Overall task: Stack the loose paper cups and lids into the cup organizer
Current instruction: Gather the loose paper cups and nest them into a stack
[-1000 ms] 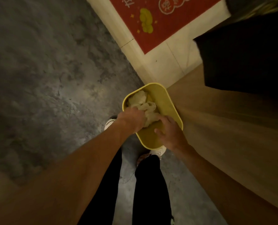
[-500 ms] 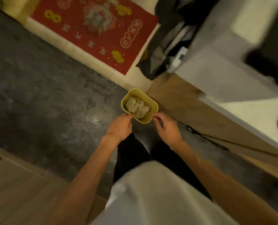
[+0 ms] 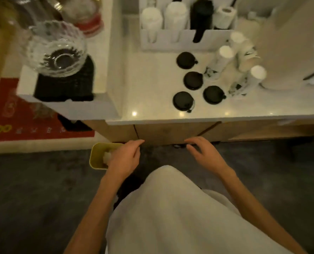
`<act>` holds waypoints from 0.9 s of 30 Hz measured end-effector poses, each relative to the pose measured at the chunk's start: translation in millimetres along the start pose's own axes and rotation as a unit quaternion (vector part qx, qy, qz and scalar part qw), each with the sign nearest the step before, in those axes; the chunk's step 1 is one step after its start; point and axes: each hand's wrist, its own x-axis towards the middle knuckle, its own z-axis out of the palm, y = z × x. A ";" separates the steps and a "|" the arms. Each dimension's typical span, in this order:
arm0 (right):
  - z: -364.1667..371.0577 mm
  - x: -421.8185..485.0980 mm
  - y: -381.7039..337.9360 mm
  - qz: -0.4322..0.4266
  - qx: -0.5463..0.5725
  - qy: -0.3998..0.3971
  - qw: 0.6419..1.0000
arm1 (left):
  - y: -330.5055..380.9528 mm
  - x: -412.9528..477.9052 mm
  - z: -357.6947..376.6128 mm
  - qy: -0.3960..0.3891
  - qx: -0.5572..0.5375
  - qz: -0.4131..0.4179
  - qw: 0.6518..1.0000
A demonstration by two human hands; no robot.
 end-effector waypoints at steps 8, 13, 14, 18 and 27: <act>-70.4 -40.6 60.8 0.134 0.049 0.110 0.984 | 109.6 57.4 16.1 -0.036 0.080 0.131 0.987; -74.8 -32.0 61.5 0.164 0.081 0.133 0.974 | 122.4 95.5 12.4 -0.063 0.097 0.156 0.981; -75.6 -29.2 58.9 0.170 0.090 0.137 0.972 | 123.3 102.8 11.4 -0.068 0.101 0.157 0.980; -79.7 -12.7 51.9 0.187 0.133 0.160 0.960 | 128.0 132.5 6.4 -0.072 0.106 0.152 0.980; -148.9 46.5 49.5 0.151 0.226 0.201 0.941 | 165.8 193.9 -12.6 -0.072 0.085 0.144 0.983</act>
